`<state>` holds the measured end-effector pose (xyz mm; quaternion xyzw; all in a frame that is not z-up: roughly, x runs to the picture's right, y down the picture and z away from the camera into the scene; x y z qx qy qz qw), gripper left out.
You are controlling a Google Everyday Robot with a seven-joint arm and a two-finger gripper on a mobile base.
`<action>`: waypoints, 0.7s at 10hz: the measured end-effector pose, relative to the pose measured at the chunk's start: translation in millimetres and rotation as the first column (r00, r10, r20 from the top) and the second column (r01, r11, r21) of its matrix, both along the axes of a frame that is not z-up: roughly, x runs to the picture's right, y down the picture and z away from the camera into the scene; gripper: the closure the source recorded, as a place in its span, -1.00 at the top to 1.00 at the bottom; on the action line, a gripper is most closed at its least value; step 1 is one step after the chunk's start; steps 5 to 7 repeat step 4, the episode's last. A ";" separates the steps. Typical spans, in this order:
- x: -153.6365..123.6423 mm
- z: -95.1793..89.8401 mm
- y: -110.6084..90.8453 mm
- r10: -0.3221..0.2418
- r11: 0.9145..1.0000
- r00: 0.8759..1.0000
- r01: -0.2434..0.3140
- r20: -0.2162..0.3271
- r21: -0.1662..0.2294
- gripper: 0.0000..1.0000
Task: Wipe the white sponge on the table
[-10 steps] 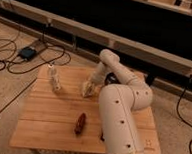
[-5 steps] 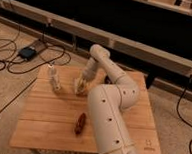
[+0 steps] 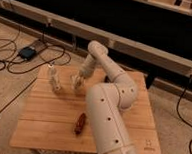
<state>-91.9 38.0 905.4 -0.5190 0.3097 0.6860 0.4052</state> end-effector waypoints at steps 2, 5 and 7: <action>5.8 -9.3 -19.3 0.033 0.999 0.999 -0.032 -0.006 0.033 -0.95; 9.5 -12.7 -25.8 0.044 0.998 0.999 -0.043 -0.011 0.045 -0.91; 9.5 -12.7 -25.8 0.044 0.998 0.999 -0.043 -0.011 0.045 -0.91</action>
